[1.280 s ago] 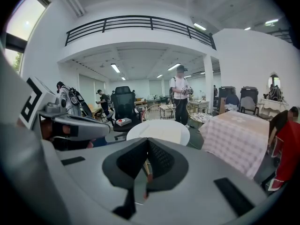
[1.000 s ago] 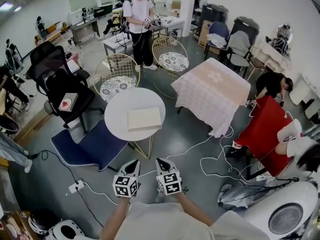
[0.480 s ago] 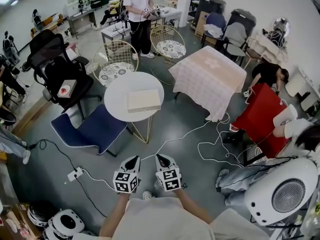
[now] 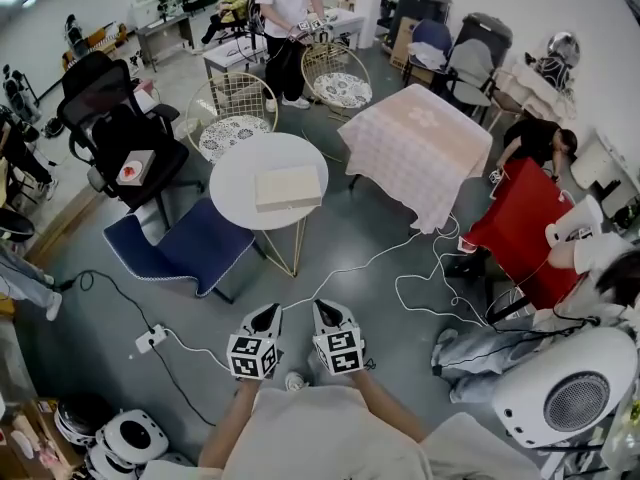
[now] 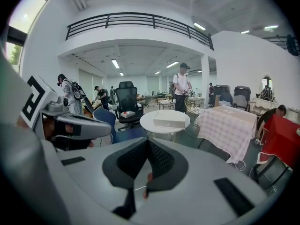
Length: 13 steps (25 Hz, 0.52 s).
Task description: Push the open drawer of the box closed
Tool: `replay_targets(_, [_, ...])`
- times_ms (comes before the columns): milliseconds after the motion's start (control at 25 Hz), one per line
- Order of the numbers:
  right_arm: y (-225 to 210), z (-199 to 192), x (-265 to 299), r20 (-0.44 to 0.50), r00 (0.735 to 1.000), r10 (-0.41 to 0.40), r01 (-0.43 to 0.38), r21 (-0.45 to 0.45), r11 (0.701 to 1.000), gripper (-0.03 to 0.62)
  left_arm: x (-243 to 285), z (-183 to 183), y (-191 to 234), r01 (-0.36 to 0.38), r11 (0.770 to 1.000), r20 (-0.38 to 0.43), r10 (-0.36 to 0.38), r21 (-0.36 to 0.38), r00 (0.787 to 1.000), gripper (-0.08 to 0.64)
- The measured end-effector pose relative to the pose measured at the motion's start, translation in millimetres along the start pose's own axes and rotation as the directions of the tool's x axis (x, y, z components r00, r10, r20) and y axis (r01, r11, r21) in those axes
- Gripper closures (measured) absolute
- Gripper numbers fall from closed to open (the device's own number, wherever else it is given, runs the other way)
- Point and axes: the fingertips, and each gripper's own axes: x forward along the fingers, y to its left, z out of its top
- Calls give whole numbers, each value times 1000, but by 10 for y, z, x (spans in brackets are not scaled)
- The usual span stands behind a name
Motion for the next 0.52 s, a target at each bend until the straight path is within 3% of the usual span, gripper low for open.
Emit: replay_targets(520, [-70, 16, -54, 14, 1000, -12, 12, 5, 1000, 577, 13, 48, -89, 10, 1000, 9, -10, 26, 1000, 548])
